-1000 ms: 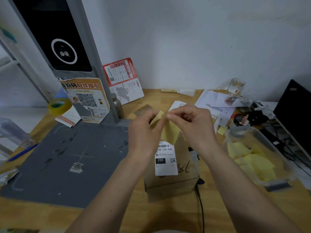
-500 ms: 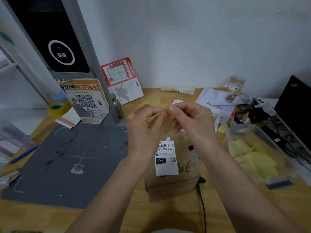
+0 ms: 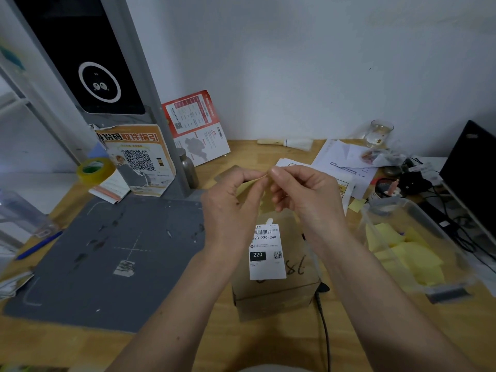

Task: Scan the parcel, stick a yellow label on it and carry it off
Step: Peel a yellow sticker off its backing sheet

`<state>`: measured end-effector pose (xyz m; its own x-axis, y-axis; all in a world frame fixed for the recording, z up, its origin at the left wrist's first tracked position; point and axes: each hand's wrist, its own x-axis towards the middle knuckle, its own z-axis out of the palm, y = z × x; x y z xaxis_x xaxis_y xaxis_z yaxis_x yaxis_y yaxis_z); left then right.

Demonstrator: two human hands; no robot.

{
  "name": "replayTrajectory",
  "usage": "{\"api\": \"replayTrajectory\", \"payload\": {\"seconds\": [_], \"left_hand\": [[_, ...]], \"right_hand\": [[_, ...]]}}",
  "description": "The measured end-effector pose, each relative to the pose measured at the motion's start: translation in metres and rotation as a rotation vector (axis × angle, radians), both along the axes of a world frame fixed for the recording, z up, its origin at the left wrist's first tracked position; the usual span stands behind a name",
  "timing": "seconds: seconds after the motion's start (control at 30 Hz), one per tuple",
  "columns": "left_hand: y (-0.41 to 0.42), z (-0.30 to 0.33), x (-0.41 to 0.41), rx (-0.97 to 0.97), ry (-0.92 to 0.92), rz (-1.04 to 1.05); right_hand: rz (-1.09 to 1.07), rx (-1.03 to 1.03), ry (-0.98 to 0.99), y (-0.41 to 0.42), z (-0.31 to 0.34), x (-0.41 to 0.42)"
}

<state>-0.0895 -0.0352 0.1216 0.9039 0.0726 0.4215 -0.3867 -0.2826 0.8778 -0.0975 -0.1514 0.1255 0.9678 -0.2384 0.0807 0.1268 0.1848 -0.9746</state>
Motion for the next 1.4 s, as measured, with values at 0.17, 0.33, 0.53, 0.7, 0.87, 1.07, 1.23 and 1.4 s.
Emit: {"api": "replayTrajectory", "payload": {"seconds": [0.17,0.33,0.53,0.7,0.87,1.07,1.23,1.4], "left_hand": [[0.0,-0.0014,0.0016,-0.025,0.01,-0.011],[0.0004,0.0003,0.0015,-0.089,0.078,-0.026],[0.0015,0.0007,0.0022,-0.11,0.104,-0.023],[0.0017,0.0017,0.0029,-0.118,0.096,-0.025],[0.0011,-0.0019,0.0019,-0.055,0.045,-0.032],[0.001,-0.0001,0.0016,-0.065,0.061,-0.024],[0.0011,0.001,0.0,-0.033,0.041,-0.043],[0.0004,0.0022,-0.0011,-0.063,0.053,-0.051]], "right_hand": [[0.016,0.04,0.01,0.0009,-0.0014,0.0021],[0.026,0.041,0.002,0.0009,-0.0036,0.0026],[0.035,0.053,0.0,0.0003,-0.0037,0.002],[0.029,0.035,0.004,-0.0005,-0.0045,0.0011],[0.014,0.064,0.012,-0.0004,-0.0036,0.0001],[0.02,0.046,0.008,-0.0013,-0.0047,-0.0014],[0.023,0.072,0.015,-0.0015,-0.0034,-0.0021],[0.028,0.069,0.013,-0.003,-0.0023,-0.0034]]}}
